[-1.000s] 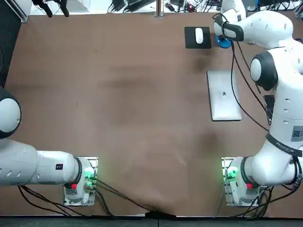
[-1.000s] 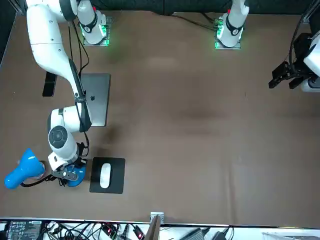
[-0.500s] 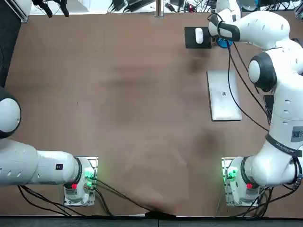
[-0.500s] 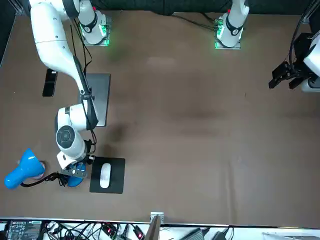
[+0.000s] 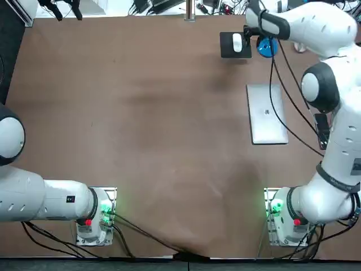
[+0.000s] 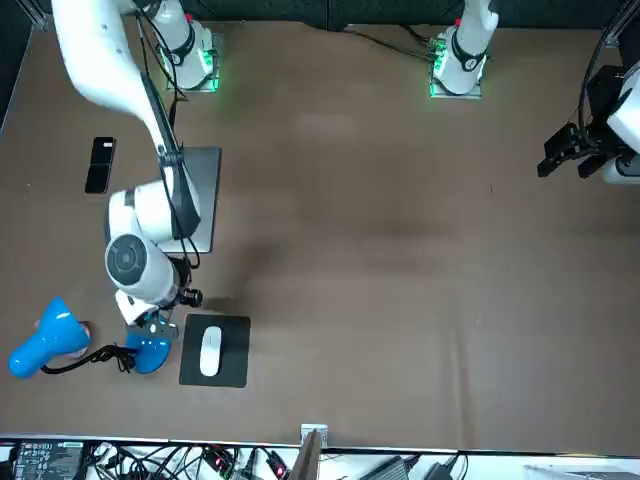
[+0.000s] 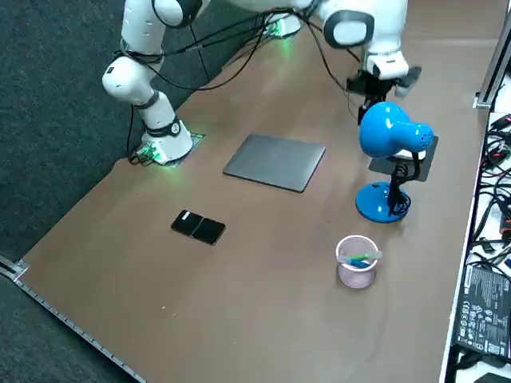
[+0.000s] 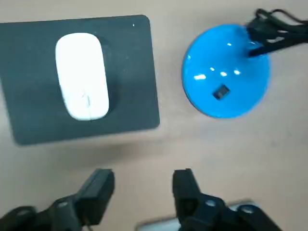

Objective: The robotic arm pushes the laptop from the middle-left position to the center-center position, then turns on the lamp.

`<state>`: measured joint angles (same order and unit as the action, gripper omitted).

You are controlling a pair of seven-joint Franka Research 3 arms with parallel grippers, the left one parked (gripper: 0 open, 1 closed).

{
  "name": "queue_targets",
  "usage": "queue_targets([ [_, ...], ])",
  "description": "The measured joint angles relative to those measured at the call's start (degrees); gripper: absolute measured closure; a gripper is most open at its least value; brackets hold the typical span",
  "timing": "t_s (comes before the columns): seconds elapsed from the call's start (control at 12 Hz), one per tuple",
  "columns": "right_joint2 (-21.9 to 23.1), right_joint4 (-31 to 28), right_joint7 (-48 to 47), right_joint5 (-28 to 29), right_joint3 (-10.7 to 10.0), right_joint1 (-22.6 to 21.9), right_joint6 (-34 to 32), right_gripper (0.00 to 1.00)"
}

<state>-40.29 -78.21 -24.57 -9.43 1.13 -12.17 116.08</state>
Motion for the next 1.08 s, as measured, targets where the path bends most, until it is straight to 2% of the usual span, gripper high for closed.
queue_targets([
  [0.25,5.9,-0.2,0.3,1.0,0.9,0.1,-7.5,0.00],
  [0.5,12.3,-0.3,2.4,3.4,1.7,0.1,-14.1,0.00],
  [0.58,16.5,-0.5,3.7,3.6,1.8,0.5,-17.5,0.00],
  [0.67,18.5,-0.6,5.3,3.7,1.8,1.3,-19.1,0.00],
  [0.92,23.5,-0.8,13.5,6.1,1.6,5.9,-24.0,0.00],
  [1.08,26.4,-1.5,16.5,7.0,1.5,9.2,-24.9,0.00],
])
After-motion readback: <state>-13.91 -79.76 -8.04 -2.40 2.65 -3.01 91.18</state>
